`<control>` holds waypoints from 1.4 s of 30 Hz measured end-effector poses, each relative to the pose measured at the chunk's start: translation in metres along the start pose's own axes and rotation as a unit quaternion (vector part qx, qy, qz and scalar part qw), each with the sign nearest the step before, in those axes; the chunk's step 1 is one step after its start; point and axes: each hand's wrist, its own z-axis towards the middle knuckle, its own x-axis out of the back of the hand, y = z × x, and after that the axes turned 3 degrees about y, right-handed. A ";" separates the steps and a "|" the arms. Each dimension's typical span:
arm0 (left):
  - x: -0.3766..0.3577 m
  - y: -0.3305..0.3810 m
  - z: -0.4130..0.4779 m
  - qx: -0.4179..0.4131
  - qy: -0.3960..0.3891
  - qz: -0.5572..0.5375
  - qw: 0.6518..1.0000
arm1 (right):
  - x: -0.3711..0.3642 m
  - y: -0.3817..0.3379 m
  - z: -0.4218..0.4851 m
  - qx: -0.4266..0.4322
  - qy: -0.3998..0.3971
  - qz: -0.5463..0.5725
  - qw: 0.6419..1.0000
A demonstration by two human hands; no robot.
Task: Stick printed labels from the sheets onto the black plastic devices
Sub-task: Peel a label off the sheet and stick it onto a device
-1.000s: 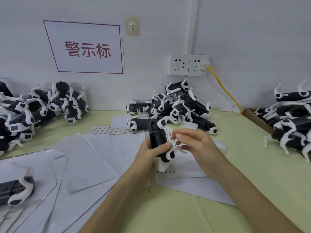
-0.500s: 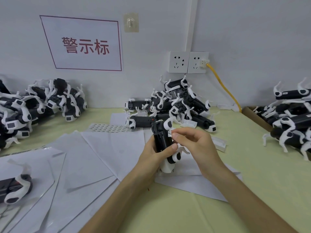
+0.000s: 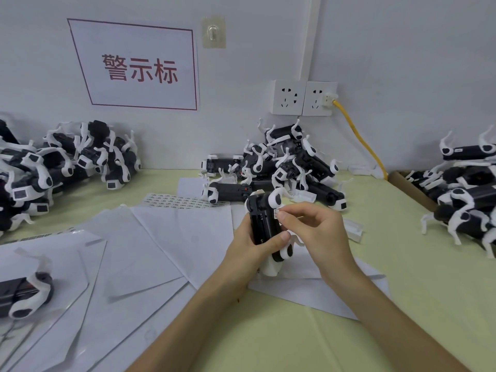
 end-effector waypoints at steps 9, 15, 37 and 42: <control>-0.001 -0.002 0.001 -0.020 0.000 0.026 0.999 | -0.001 0.001 0.000 0.030 0.011 -0.021 0.999; -0.002 -0.002 0.000 -0.027 0.007 0.025 0.999 | -0.002 0.003 0.000 0.035 0.013 -0.022 0.999; -0.002 -0.001 -0.001 -0.039 -0.004 0.051 0.998 | 0.000 0.006 0.000 0.042 0.018 -0.036 0.998; -0.001 -0.002 -0.002 -0.040 -0.010 0.060 0.997 | 0.000 0.007 0.001 0.017 0.016 -0.023 0.999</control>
